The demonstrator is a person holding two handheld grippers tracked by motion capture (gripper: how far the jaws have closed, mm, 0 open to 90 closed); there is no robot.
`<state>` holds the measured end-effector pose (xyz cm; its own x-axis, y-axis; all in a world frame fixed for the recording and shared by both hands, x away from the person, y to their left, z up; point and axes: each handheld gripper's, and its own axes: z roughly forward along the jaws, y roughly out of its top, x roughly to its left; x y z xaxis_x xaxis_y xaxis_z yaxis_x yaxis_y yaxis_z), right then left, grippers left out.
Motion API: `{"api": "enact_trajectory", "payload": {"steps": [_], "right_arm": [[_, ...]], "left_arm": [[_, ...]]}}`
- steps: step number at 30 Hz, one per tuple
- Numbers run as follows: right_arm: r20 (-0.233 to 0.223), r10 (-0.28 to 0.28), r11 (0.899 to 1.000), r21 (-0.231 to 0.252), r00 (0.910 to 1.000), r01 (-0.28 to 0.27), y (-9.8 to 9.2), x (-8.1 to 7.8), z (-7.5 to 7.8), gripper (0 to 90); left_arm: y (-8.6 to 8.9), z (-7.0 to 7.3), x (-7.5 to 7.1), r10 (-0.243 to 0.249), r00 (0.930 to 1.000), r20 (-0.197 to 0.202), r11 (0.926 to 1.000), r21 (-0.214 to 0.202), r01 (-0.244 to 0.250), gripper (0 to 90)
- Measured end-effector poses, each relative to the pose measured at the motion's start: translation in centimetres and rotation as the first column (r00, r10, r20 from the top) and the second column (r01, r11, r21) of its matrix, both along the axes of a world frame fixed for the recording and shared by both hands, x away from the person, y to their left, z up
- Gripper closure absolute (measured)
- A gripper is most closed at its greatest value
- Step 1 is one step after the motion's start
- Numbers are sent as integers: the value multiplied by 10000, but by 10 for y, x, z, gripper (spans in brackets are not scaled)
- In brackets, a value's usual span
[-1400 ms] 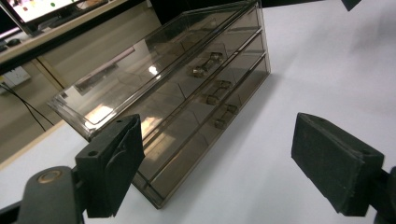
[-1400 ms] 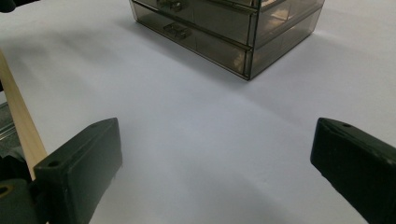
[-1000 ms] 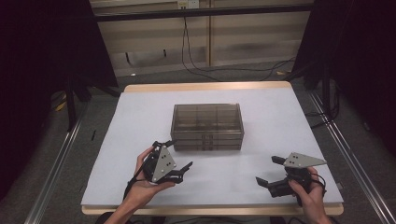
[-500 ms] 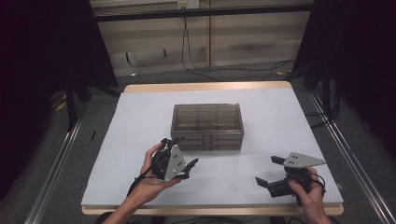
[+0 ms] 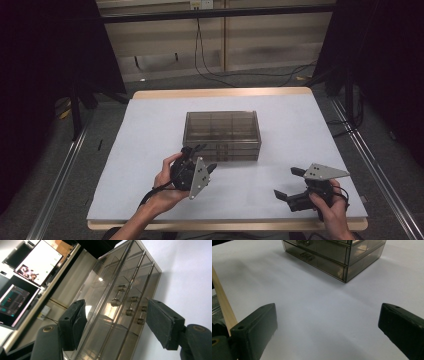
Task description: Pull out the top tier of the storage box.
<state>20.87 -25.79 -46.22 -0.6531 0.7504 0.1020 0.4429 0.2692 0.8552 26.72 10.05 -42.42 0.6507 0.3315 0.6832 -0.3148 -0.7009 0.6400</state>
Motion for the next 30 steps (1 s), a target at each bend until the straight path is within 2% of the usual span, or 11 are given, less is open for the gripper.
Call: {"api": "enact_trajectory", "payload": {"steps": [3,8,11,14,15,21,22,23,24,27,30], "right_arm": [[-13,-2,10000,5,10000,2,0,0,0,22],[2,-10,10000,-1,10000,10,1,0,0,22],[-1,3,10000,-12,10000,-3,0,0,0,22],[-12,1,10000,1,10000,-1,0,0,0,22],[2,-10,10000,2,10000,10,0,0,0,22],[-15,14,10000,-7,10000,-14,1,0,0,22],[-15,14,10000,-7,10000,-14,1,0,0,22],[-17,20,10000,3,10000,-20,1,0,0,22],[-14,16,10000,-1,10000,-16,1,0,0,22],[-16,25,10000,3,10000,-25,1,0,0,22],[12,36,10000,-2,10000,-36,1,0,0,22]], "left_arm": [[-2,0,0,236,9994,272,9997,113,-239,363],[-8,0,0,-33,9991,420,9985,548,10,410],[-13,-2,-1,74,9952,974,9939,1089,-181,414],[-15,-5,-2,199,9960,875,9927,1171,-301,443],[-17,-6,-2,217,9918,1256,9890,1424,-396,455],[-19,-9,-5,211,9894,1440,9865,1580,-441,497],[-20,-9,-5,142,9855,1690,9858,1628,-421,497],[-20,-10,-6,188,9852,1702,9841,1711,-483,501],[-22,-12,-7,213,9798,1989,9811,1843,-587,519],[-23,-13,-6,119,9801,1983,9809,1882,-500,528],[-25,-15,-6,163,9763,2158,9777,2012,-608,533]]}}
